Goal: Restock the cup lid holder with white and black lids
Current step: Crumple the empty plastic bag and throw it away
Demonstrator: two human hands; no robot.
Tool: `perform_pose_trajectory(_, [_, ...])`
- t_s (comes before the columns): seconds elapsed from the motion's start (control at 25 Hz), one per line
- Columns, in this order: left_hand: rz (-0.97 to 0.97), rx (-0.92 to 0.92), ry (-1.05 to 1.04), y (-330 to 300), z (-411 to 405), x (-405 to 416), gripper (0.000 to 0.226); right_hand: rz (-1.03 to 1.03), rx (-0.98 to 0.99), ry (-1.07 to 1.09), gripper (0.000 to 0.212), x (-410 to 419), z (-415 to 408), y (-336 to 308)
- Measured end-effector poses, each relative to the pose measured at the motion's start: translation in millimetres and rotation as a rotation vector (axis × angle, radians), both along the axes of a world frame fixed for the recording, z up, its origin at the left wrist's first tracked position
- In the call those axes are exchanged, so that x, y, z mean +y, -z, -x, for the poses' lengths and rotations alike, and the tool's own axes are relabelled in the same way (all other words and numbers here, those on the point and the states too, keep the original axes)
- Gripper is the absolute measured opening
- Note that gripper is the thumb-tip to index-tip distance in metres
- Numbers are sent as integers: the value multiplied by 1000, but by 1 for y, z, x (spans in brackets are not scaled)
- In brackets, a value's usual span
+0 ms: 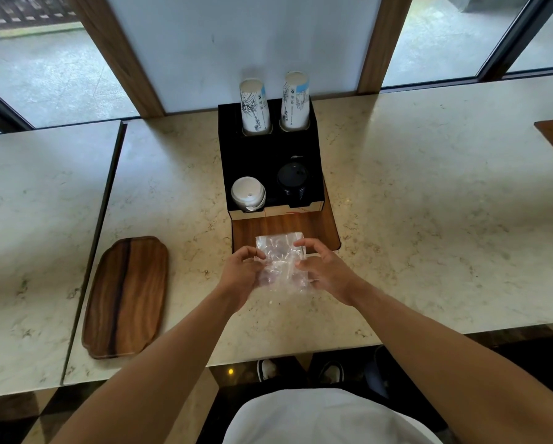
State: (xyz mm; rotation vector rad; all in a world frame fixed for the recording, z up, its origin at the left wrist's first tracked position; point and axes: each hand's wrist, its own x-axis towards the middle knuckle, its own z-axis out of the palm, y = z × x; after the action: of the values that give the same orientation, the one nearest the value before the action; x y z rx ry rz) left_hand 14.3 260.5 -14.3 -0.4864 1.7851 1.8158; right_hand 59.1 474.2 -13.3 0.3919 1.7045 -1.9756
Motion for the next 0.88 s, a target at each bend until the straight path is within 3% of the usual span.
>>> perform_pose_trajectory(0.28, [-20,-78,-5,-11,4,8,28,-99,78,21,32,-1,1,-3])
perform_pose_trajectory(0.4, [-61,-94,107,-15,4,8,31,-135,106,40,35,-1,2,-2])
perform_pose_trajectory(0.52, [16,-26,273,-15,3,5,49,-188,111,56,41,0,4,-1])
perform_pose_trajectory(0.88, [205,86,329,-12,8,5,70,-357,138,7,57,1,11,5])
